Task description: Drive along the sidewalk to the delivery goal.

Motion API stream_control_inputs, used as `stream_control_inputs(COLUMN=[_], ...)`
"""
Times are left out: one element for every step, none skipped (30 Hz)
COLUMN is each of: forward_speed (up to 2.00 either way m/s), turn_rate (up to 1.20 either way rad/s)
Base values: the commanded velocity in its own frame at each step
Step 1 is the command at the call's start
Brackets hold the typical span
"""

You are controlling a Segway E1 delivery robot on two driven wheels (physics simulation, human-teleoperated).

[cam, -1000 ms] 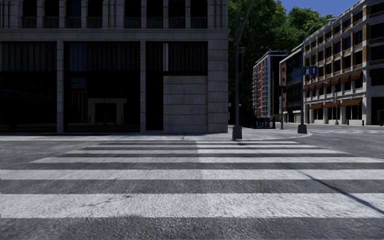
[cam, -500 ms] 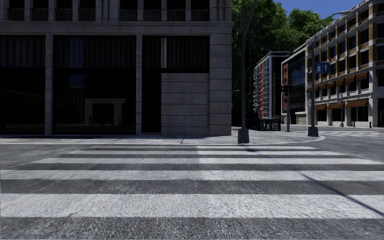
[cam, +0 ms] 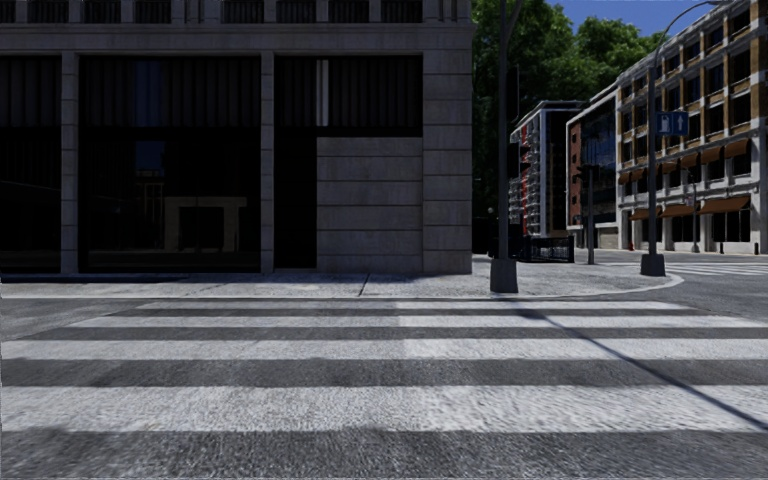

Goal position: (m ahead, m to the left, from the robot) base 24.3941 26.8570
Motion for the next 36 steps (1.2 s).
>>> stream_control_inputs(forward_speed=[1.93,1.93,1.93,1.93,1.93,1.93,1.93,1.93,1.93,1.93,1.93,1.93,1.93,1.93,1.93,1.93,1.93,1.93,1.93,1.93,1.93,1.93,1.93,1.93,1.93,1.93,1.93,1.96,1.98,1.98,1.98,1.99,1.96,1.96,1.9,1.83], turn_rate=[0.0,0.0,0.0,0.0,0.0,0.0,0.0,0.0,0.0,0.0,0.0,0.0,0.0,0.0,0.0,0.0,0.0,0.0,0.0,0.0,0.0,0.0,0.0,0.0,0.0,0.0,0.0,0.0,0.0,0.0,0.0,0.0,0.0,0.0,0.0,0.0])
